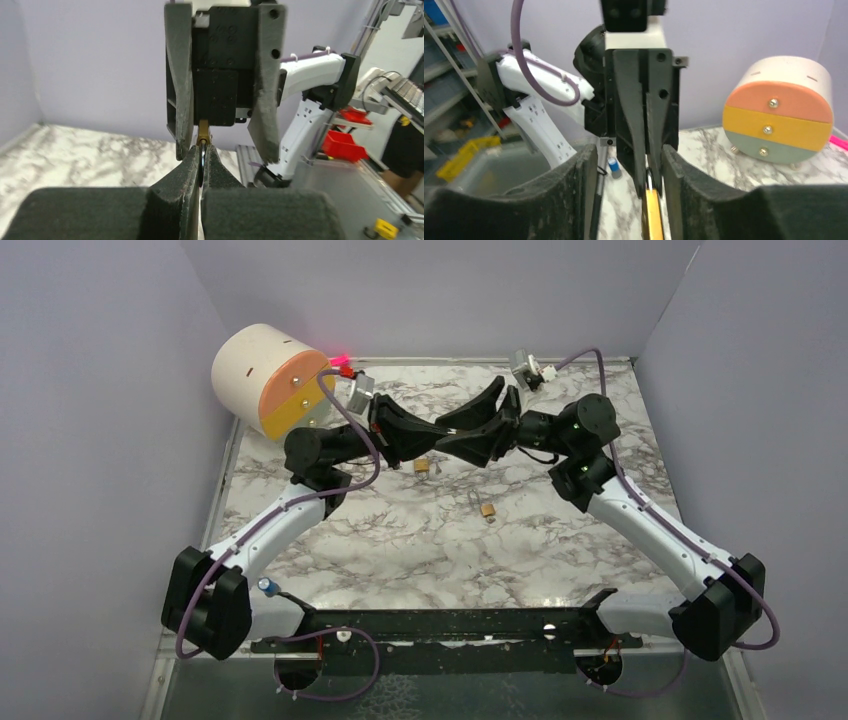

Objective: Lock with the key
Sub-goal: Lock the lock.

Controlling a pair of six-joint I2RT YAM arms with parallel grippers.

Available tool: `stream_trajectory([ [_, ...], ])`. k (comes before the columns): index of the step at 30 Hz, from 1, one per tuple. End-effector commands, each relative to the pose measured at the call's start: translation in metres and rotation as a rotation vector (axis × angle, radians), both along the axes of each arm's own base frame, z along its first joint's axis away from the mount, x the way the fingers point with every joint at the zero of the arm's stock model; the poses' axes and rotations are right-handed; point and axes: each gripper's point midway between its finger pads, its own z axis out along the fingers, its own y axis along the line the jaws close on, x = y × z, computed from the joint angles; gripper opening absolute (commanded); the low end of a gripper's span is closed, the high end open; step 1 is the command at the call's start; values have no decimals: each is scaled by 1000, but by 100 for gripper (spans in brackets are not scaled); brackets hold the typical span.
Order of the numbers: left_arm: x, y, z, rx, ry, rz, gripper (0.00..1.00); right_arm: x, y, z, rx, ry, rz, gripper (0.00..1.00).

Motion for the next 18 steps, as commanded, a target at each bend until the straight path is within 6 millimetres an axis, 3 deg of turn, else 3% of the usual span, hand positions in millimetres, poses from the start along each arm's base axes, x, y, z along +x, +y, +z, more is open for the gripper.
stream_trajectory([
  [1, 9, -14, -21, 81, 78, -33, 0, -3, 0, -1, -4, 5, -30, 57],
  [11, 34, -3, -17, 84, 102, 56, 0, 25, -69, -13, 40, 29, -134, 64],
  [18, 43, 11, -16, 82, 115, 102, 0, 26, -77, -32, 47, 73, -98, 64],
])
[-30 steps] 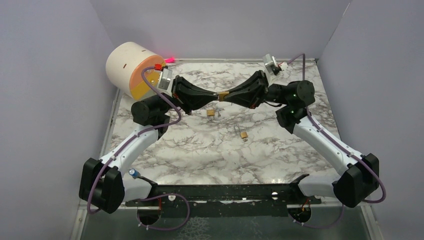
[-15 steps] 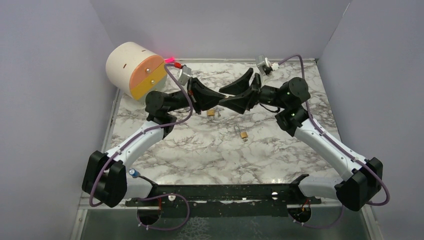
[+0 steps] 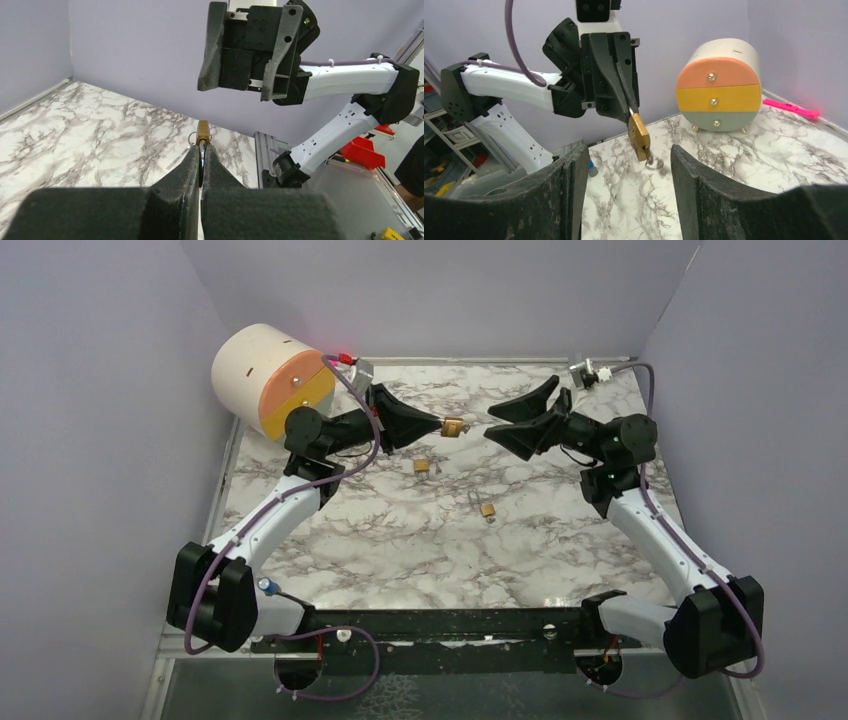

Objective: Lock with the key
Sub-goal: Lock the lock.

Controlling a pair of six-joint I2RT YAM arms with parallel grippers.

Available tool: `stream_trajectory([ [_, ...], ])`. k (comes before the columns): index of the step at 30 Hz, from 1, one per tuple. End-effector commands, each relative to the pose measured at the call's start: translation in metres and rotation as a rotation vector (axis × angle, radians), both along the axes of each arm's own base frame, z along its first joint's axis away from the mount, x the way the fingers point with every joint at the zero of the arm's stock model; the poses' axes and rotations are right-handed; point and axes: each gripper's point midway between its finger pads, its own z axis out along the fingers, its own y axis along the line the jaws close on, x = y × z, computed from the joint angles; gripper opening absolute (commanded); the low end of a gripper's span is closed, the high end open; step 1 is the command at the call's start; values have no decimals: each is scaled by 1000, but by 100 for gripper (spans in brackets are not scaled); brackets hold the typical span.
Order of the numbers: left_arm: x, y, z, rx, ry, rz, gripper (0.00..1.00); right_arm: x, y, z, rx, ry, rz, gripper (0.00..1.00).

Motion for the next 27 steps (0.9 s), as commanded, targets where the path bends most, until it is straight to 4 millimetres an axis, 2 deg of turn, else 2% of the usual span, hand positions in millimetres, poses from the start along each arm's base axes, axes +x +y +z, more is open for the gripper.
stream_trajectory([
  [1, 2, 13, 25, -36, -61, 54, 0, -14, 0, -1, 19, -21, 81, 64],
  [7, 5, 18, 26, -42, -54, 74, 0, -2, 5, -20, 0, 51, 103, 63],
  [13, 4, 16, 23, -37, -34, 57, 0, 4, 8, -30, 6, 79, 108, 64],
  [21, 2, 14, 20, -26, -25, 32, 0, 3, 26, -32, -18, 68, 155, 66],
  [27, 2, 13, 16, -20, -18, 27, 0, 2, 39, -33, -29, 60, 188, 62],
])
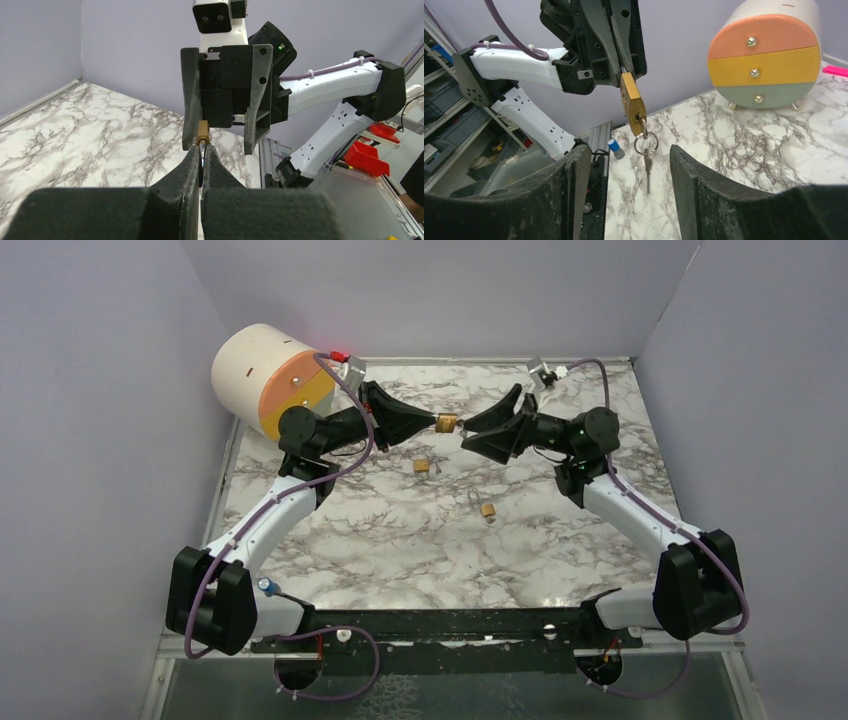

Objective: Lock with the key
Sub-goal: Lock the lock.

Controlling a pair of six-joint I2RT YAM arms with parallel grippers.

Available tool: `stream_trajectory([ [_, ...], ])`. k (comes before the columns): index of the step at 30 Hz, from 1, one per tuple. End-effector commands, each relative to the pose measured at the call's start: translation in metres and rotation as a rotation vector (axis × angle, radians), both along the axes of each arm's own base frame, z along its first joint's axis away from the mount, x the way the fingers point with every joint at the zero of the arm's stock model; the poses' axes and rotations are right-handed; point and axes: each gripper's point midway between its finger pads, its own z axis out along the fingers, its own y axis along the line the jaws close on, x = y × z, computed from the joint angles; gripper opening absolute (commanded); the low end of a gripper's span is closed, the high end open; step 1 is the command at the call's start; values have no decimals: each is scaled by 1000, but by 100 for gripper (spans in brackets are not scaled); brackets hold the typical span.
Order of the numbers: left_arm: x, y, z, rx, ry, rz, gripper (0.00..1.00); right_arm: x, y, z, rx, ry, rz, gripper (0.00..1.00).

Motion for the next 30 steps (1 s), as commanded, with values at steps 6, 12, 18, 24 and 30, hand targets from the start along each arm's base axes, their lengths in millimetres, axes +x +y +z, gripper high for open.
stream_trajectory([
  [6, -6, 1, 11, -8, -36, -20, 0, -3, 11, 14, 5, -83, 43, 55],
  [12, -7, 1, 9, -5, -37, -20, 0, -3, 14, 18, 8, -94, 58, 40],
  [18, -7, 1, 10, -7, -41, -16, 0, -4, 15, 19, 9, -96, 65, 33],
  [24, -7, 2, 9, -7, -39, -14, 0, -5, 15, 19, 12, -103, 67, 22],
  [30, -7, 2, 8, -6, -40, -10, 0, -4, 15, 21, 17, -106, 67, 4],
])
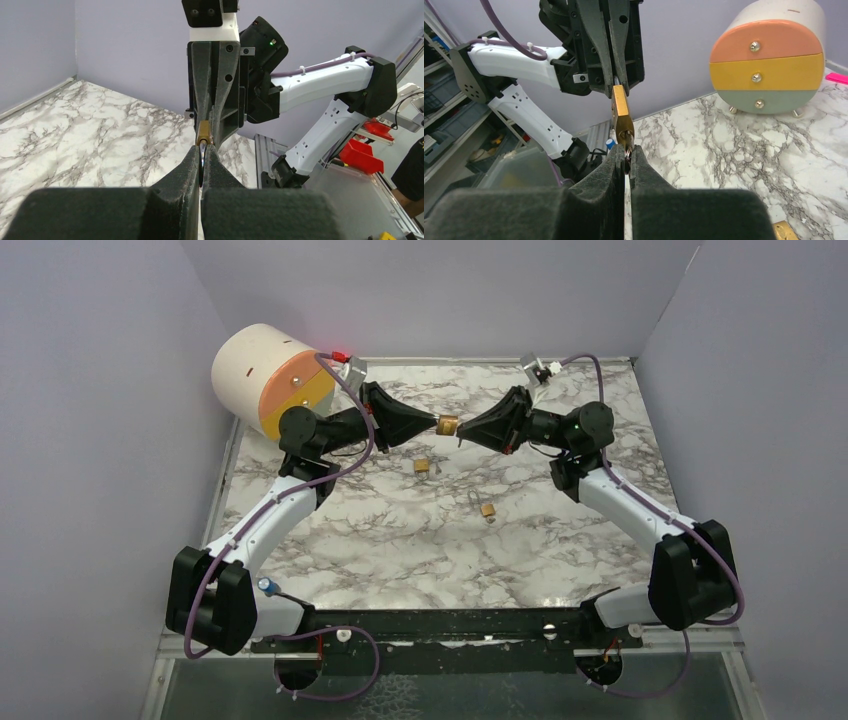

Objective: Lock with the key
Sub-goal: Lock the lock.

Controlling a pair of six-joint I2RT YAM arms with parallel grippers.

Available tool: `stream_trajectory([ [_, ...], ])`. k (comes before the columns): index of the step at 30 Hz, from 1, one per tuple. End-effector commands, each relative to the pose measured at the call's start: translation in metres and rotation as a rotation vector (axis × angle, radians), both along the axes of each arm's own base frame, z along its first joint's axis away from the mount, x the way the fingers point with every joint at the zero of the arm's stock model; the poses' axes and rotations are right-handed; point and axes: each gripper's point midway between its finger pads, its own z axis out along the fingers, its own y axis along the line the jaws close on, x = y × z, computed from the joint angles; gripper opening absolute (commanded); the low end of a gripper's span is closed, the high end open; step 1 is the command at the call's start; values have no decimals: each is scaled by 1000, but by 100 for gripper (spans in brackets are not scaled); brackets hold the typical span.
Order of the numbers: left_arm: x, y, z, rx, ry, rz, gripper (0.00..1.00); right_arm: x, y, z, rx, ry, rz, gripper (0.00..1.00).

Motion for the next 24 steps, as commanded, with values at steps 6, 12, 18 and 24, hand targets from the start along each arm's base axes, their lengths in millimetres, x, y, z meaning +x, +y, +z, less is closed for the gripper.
stream_trajectory([
  [6, -3, 3, 8, -9, -36, 4, 0, -5, 2, 18, 24, -76, 19, 1],
  [12, -2, 5, 10, -9, -42, 12, 0, -4, 1, 17, 26, -77, 7, 1],
  [18, -2, 9, 15, -13, -45, 16, 0, -6, 0, 15, 27, -85, 7, 1],
  [24, 0, 14, 19, -13, -53, 23, 0, -11, -2, 19, 15, -123, 5, 1],
])
